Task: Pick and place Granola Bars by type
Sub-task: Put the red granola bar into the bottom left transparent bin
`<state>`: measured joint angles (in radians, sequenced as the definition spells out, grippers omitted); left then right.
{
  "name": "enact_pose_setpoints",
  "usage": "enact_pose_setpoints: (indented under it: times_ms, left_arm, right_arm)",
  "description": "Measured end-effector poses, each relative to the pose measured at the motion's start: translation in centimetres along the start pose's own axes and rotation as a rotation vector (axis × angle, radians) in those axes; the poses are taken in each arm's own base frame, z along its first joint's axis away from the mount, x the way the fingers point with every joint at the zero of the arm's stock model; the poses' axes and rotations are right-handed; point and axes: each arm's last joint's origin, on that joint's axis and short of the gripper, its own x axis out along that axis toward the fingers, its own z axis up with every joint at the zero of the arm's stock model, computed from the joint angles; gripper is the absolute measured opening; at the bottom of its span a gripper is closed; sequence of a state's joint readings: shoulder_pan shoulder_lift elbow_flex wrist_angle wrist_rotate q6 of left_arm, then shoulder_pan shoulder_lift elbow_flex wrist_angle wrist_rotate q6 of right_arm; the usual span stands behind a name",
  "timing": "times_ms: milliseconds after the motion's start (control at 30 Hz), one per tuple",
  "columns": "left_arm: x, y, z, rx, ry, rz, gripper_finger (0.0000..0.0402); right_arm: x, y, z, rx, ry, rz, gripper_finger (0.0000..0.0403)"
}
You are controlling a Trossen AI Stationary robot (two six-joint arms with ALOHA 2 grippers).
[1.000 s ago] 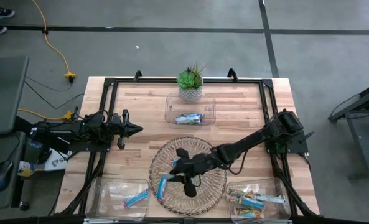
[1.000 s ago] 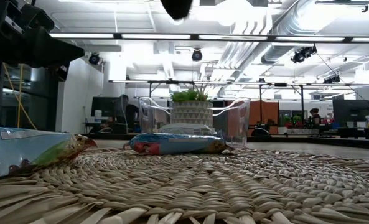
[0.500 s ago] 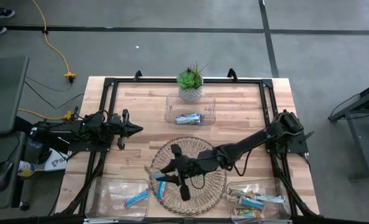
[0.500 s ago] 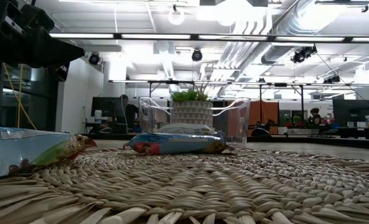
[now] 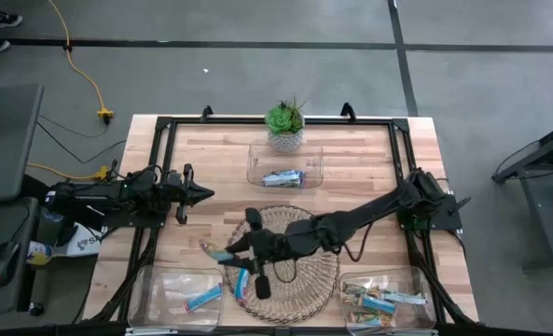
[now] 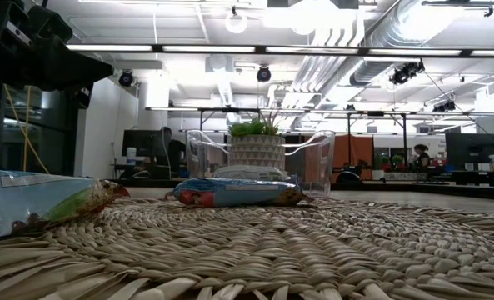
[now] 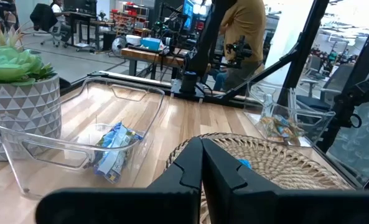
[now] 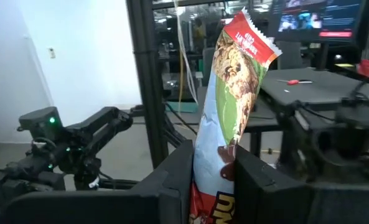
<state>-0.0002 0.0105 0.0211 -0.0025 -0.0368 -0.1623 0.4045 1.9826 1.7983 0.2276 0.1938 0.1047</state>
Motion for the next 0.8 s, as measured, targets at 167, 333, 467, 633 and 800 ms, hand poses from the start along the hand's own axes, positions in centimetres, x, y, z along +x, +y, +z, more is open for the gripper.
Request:
enact_pose_setpoints:
  times_ms: [167, 333, 467, 633, 800]
  left_arm:
    - [0.0, 0.0, 0.0, 0.000, 0.000, 0.000, 0.0001]
    - [0.0, 0.0, 0.0, 0.000, 0.000, 0.000, 0.0001]
    - [0.0, 0.0, 0.0, 0.000, 0.000, 0.000, 0.0001]
    - [0.0, 0.0, 0.0, 0.000, 0.000, 0.000, 0.0001]
    - [0.0, 0.0, 0.0, 0.000, 0.000, 0.000, 0.0001]
  right_arm:
    - [2.7, 0.5, -1.7, 0.022, 0.012, 0.047, 0.0067]
    - [5.7, 1.1, -3.9, 0.028, 0.037, 0.101, 0.0067]
    - [8.1, 1.4, -6.3, 0.066, 0.104, 0.140, 0.0067]
    - [9.9, 1.5, -9.7, 0.075, 0.171, 0.170, 0.0067]
    - [9.8, 1.0, -12.8, 0.173, 0.249, 0.147, 0.0067]
